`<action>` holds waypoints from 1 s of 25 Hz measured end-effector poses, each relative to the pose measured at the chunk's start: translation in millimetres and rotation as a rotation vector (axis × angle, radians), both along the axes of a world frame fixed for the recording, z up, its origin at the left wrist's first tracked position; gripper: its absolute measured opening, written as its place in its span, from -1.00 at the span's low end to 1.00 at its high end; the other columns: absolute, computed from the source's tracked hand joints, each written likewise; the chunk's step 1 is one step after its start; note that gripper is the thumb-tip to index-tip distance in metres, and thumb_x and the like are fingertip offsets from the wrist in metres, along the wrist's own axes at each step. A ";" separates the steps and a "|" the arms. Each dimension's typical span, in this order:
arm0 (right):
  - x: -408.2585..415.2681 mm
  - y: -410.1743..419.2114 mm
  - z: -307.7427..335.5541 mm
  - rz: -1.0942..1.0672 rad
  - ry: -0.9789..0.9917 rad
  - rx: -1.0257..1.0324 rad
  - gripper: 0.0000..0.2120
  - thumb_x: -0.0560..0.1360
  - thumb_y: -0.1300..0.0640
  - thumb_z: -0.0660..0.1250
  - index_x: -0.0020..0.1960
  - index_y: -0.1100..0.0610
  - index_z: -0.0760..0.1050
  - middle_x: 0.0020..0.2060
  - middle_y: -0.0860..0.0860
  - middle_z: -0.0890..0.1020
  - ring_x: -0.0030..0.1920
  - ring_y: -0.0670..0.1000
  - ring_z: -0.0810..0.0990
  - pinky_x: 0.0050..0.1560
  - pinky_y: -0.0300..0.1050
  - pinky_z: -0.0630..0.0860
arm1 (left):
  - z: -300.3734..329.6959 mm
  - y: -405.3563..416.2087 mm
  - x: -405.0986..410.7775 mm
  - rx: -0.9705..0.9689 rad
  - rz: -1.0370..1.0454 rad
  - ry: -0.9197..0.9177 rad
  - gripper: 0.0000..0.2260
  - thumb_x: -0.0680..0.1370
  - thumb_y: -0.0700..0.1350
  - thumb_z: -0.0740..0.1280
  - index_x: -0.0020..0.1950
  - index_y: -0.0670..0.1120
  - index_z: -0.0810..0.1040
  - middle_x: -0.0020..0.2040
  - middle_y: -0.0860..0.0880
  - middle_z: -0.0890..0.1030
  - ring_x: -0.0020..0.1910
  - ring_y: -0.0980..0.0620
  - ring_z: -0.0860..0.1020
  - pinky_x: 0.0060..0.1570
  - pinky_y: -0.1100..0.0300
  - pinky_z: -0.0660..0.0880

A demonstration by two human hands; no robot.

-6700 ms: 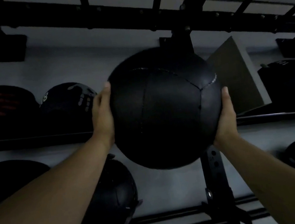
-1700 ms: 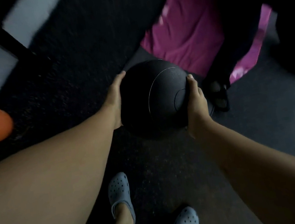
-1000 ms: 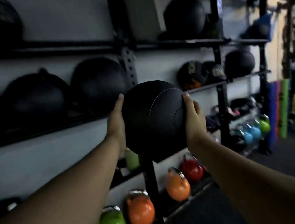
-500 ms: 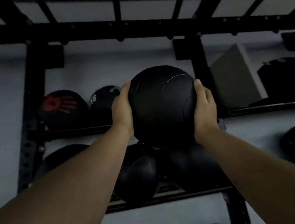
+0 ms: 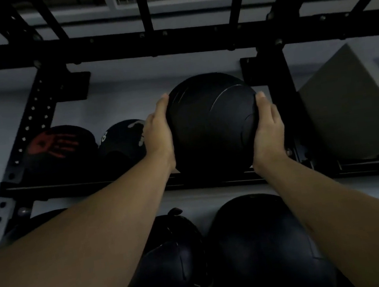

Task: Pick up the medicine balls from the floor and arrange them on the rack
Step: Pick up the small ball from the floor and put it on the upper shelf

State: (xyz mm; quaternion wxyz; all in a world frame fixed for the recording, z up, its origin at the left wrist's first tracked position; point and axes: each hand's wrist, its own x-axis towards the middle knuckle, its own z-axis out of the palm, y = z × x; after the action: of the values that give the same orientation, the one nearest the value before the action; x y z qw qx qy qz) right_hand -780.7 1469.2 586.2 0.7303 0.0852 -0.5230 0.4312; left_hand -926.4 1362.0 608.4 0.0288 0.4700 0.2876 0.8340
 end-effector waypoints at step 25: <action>-199.3 225.9 95.6 -0.341 -0.425 0.222 -0.57 0.58 -0.27 0.25 0.33 -0.10 0.60 0.35 0.06 0.59 0.35 0.08 0.56 0.44 -0.01 0.44 | 62.7 209.6 -190.0 -0.079 0.667 0.459 -0.52 0.63 0.29 0.31 0.44 0.06 0.61 0.44 0.02 0.58 0.42 0.02 0.53 0.39 0.10 0.44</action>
State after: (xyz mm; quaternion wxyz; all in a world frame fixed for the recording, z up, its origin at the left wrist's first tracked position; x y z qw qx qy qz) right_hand -980.0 1695.1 681.7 0.6526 -0.0165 -0.7149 0.2506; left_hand -1116.4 1571.6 671.2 -0.2902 0.5234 0.4549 0.6595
